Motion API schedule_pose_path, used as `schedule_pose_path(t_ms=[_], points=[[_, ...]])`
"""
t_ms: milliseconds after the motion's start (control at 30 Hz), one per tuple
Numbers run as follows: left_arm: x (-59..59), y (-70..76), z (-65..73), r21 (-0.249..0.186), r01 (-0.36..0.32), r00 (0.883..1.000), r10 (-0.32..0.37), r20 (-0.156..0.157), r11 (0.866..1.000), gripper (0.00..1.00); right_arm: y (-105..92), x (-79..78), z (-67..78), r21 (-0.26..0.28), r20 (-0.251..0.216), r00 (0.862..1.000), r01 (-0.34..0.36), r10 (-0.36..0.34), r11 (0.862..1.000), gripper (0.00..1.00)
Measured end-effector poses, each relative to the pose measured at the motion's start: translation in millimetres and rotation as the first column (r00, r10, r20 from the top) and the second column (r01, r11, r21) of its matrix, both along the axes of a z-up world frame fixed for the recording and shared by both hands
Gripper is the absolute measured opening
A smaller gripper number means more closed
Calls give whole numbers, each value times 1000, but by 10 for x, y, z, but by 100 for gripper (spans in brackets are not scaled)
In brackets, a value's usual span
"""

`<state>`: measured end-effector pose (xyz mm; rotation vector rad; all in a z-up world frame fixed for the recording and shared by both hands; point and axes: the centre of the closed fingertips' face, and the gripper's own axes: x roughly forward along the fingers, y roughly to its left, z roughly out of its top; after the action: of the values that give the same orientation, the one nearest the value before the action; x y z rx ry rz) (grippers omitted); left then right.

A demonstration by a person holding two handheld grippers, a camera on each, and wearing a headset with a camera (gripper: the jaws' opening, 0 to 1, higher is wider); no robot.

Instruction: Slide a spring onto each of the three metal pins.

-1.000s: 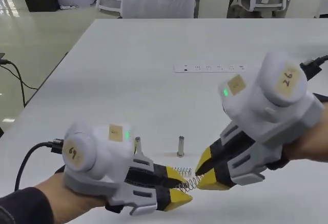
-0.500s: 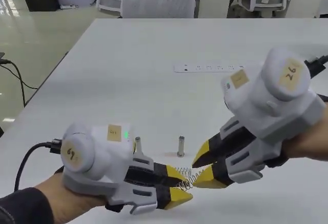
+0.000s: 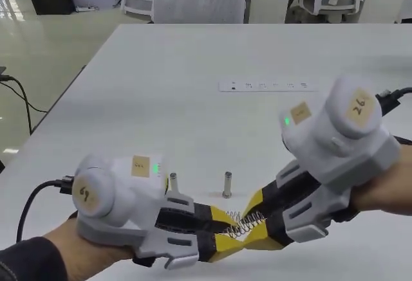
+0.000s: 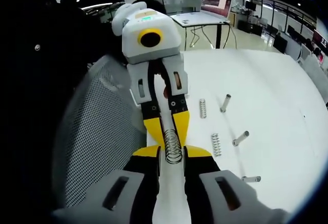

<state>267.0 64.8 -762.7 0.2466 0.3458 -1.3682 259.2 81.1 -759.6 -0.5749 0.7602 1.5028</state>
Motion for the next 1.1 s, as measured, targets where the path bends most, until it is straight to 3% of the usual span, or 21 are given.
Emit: schedule_pose_path(t_ms=[133, 767, 967, 1100], points=[[-4, -2, -3, -1, 0, 1000, 0, -4, 1000, 2, 27, 8, 24, 14, 4, 1000, 4, -4, 1000, 9], [-40, -24, -74, 14, 2, 1000, -1, -30, 1000, 3, 110, -60, 34, -84, 46, 997, -53, 57, 995, 8], [-15, -15, -94, 20, -9, 999, 9, -31, 1000, 4, 97, -30, 16, -109, 54, 997, -55, 61, 992, 8], [0, 5, -113, 23, -22, 999, 23, -46, 999, 10, 73, 27, 25, -116, 65, 997, -43, 50, 992, 8]])
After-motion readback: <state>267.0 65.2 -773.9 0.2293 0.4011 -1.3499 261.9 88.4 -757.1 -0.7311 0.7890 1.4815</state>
